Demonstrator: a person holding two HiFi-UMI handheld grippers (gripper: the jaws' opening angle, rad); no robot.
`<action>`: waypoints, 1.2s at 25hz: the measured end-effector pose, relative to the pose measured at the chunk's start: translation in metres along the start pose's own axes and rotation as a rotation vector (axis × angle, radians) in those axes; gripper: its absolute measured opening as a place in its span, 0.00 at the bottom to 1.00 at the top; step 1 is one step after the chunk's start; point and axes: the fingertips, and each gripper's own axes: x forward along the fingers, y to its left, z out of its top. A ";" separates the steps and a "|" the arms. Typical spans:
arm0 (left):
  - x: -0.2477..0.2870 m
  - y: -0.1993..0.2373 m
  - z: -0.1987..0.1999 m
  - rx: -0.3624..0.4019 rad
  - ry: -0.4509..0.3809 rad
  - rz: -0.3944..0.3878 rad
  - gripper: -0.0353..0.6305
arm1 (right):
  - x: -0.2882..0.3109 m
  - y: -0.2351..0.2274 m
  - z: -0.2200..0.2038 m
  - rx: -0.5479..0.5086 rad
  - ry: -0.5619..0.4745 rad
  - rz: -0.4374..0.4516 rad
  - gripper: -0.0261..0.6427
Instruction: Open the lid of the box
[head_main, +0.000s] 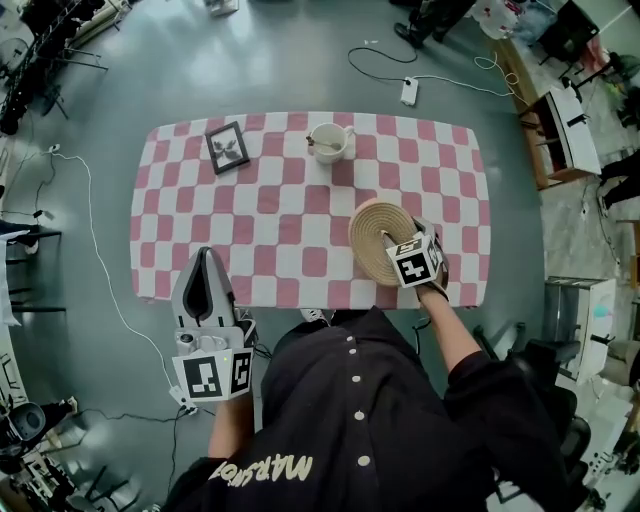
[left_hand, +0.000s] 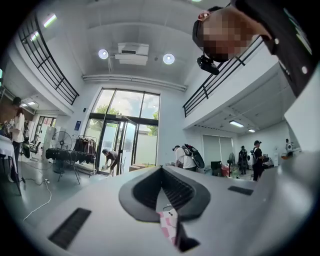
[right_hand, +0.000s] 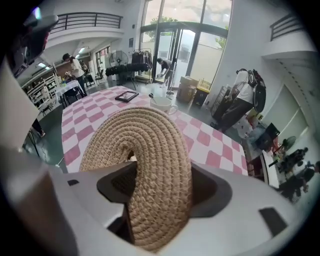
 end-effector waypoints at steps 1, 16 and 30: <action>0.002 -0.001 0.002 0.000 -0.008 -0.007 0.06 | -0.005 -0.002 0.004 0.005 -0.015 -0.002 0.49; 0.022 -0.030 0.015 -0.007 -0.069 -0.119 0.06 | -0.155 -0.063 0.103 0.227 -0.480 -0.085 0.50; 0.031 -0.039 0.030 0.011 -0.109 -0.145 0.06 | -0.292 -0.102 0.150 0.280 -0.862 -0.170 0.50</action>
